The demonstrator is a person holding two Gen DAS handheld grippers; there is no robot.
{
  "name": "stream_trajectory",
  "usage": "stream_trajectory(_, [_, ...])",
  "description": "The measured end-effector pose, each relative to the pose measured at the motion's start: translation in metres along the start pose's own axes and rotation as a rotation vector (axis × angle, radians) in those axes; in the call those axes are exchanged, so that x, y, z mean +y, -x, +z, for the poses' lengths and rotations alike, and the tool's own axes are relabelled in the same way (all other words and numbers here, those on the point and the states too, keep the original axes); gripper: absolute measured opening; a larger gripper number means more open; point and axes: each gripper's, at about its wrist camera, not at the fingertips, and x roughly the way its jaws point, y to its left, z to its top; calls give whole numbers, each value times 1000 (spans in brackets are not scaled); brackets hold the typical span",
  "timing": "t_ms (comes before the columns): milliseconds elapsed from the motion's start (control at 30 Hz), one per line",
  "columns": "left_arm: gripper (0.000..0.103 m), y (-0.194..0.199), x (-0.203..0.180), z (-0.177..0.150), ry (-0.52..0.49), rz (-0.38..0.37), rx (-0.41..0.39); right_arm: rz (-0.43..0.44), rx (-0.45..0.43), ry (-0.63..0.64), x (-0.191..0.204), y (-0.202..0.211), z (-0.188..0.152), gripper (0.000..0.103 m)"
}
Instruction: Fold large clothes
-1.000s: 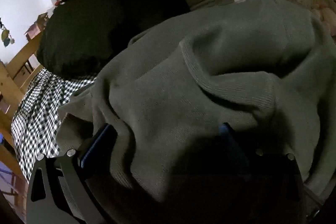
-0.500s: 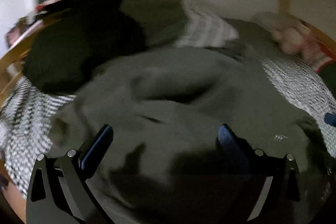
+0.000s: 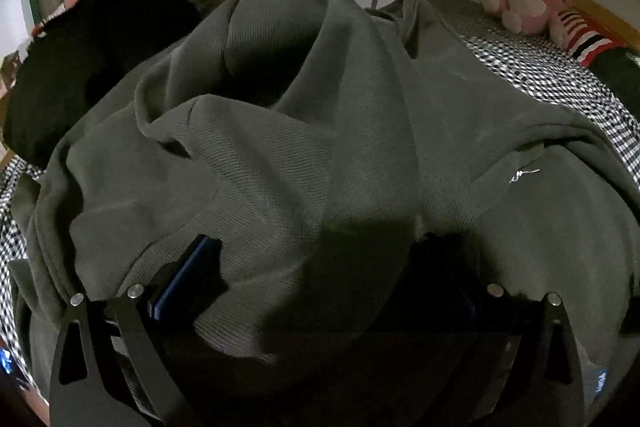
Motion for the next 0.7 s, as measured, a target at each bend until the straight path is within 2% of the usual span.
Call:
stream_trajectory(67, [99, 2, -2, -2, -2, 8, -10, 28, 0, -6, -1, 0, -12, 99])
stream_trajectory(100, [99, 3, -3, -1, 1, 10, -5, 60, 4, -13, -1, 1, -18, 87])
stream_trajectory(133, [99, 2, -1, 3, 2, 9, 1, 115, -4, -22, -2, 4, -25, 65])
stream_trajectory(167, [99, 2, -1, 4, 1, 8, 7, 145, -14, -31, -2, 8, -29, 63])
stream_trajectory(200, [99, 2, -1, 6, 0, 6, 10, 183, -45, -45, -4, 14, -35, 53])
stream_trajectory(233, [99, 3, -1, 6, 0, 5, 11, 230, -55, -70, -7, 18, -39, 33])
stream_trajectory(267, [99, 3, 0, 6, -1, 5, 12, 279, -52, -94, -9, 19, -41, 29])
stream_trajectory(300, [99, 3, 0, 6, -1, 5, 12, 315, -48, -113, -10, 19, -42, 29])
stream_trajectory(333, [99, 3, 0, 6, -1, 7, 13, 312, -45, -108, -8, 19, -42, 29])
stream_trajectory(367, [99, 2, 0, 7, -1, 7, 15, 287, -33, -92, -6, 16, -42, 29])
stream_trajectory(433, [99, 2, 0, 8, 1, 6, 19, 165, 27, -66, -2, 1, -39, 29])
stream_trajectory(467, [99, 2, -1, 9, 1, 6, 24, 145, 39, -58, 5, -5, -36, 30])
stream_trajectory(533, [99, 1, 0, 9, -2, 2, 33, 174, 34, -68, 9, -5, -34, 27])
stream_trajectory(600, [99, 0, 1, 12, -10, -10, 54, 312, -10, -86, 19, 7, -30, 13])
stream_trajectory(667, [99, 0, 4, 14, -16, -23, 79, 415, -53, -100, 31, 18, -24, 12])
stream_trajectory(700, [99, 2, 5, 18, -30, -38, 103, 421, -64, -83, 41, 23, -20, 12])
